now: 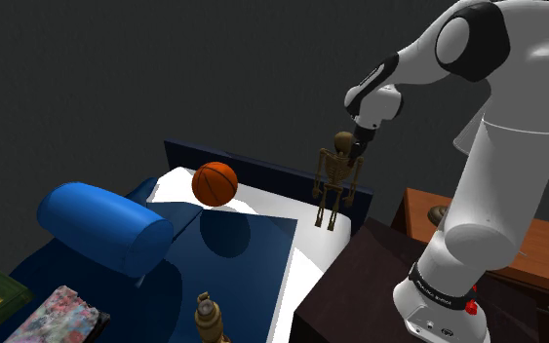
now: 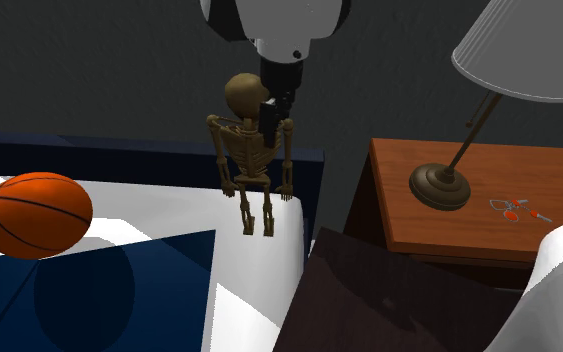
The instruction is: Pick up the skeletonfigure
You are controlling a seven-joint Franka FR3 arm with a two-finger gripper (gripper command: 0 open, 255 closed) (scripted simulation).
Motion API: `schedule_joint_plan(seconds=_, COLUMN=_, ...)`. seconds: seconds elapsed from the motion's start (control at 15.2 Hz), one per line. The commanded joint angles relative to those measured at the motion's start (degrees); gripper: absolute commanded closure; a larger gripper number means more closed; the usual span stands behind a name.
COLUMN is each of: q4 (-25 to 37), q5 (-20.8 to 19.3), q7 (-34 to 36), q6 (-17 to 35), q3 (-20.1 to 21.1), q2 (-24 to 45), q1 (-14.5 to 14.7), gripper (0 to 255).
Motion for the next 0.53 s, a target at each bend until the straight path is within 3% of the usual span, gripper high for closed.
schedule_joint_plan(seconds=0.0, q4=-0.1, q5=0.7, q7=-0.6, q6=0.6, q3=0.2, q2=0.7, q1=-0.2, gripper=0)
schedule_joint_plan(seconds=0.07, q4=0.0, q5=0.9, q7=-0.8, q6=0.5, q3=0.2, q2=0.9, q1=-0.3, gripper=255)
schedule_joint_plan(seconds=0.46, q4=0.0, q5=0.8, q7=-0.8, q6=0.5, q3=0.1, q2=0.8, q1=-0.3, gripper=255)
